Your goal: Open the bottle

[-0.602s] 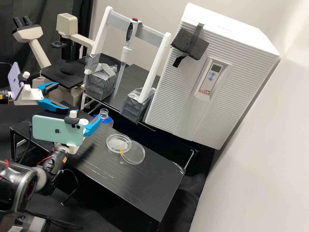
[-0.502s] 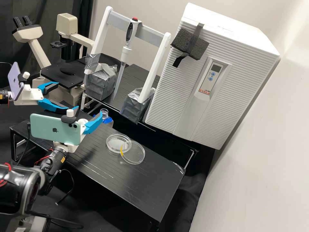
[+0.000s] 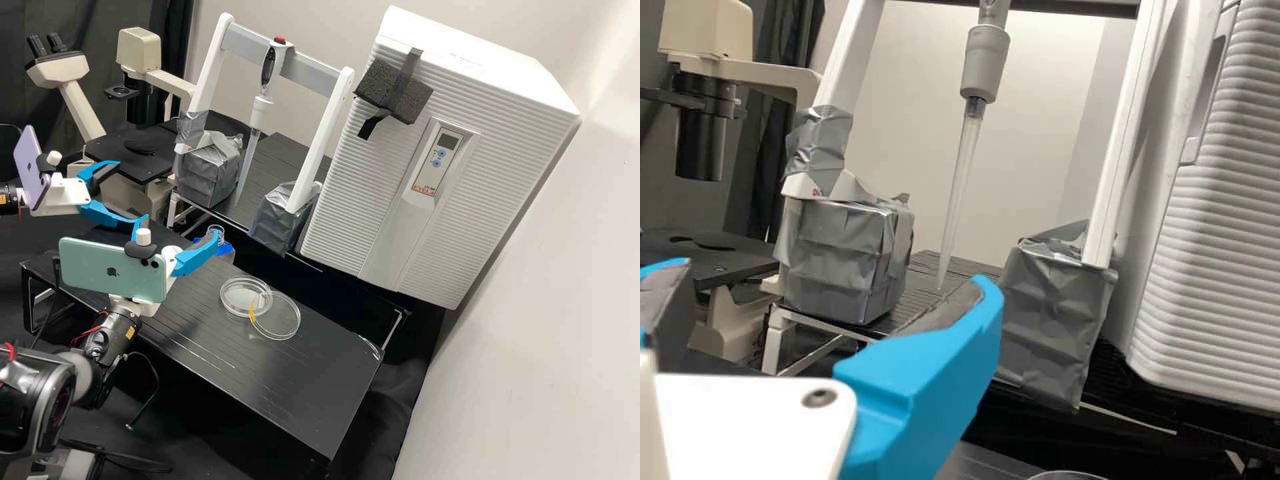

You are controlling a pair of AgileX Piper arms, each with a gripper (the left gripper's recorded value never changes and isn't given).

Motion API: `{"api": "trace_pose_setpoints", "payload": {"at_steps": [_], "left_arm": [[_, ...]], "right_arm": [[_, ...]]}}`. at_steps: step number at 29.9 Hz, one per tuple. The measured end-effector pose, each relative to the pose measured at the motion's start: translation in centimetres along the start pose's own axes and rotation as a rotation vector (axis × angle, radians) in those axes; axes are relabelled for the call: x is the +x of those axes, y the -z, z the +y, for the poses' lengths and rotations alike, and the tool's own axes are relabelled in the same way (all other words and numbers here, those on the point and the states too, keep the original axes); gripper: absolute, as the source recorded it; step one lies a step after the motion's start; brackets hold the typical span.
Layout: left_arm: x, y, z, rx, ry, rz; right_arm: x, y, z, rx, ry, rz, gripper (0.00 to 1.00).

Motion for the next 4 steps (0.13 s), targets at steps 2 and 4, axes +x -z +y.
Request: {"api": "trace_pose_setpoints", "payload": {"at_steps": [2, 4], "left_arm": [[-0.20, -0.03, 0.19, 0.001, -0.051, -0.001], [-0.34, -0.05, 0.35, -0.005, -0.104, -0.003]], "right_arm": [[0.00, 0.00, 0.00, 0.000, 0.000, 0.000, 1.00], [0.00, 0.00, 0.00, 0.000, 0.000, 0.000, 1.00]]}}
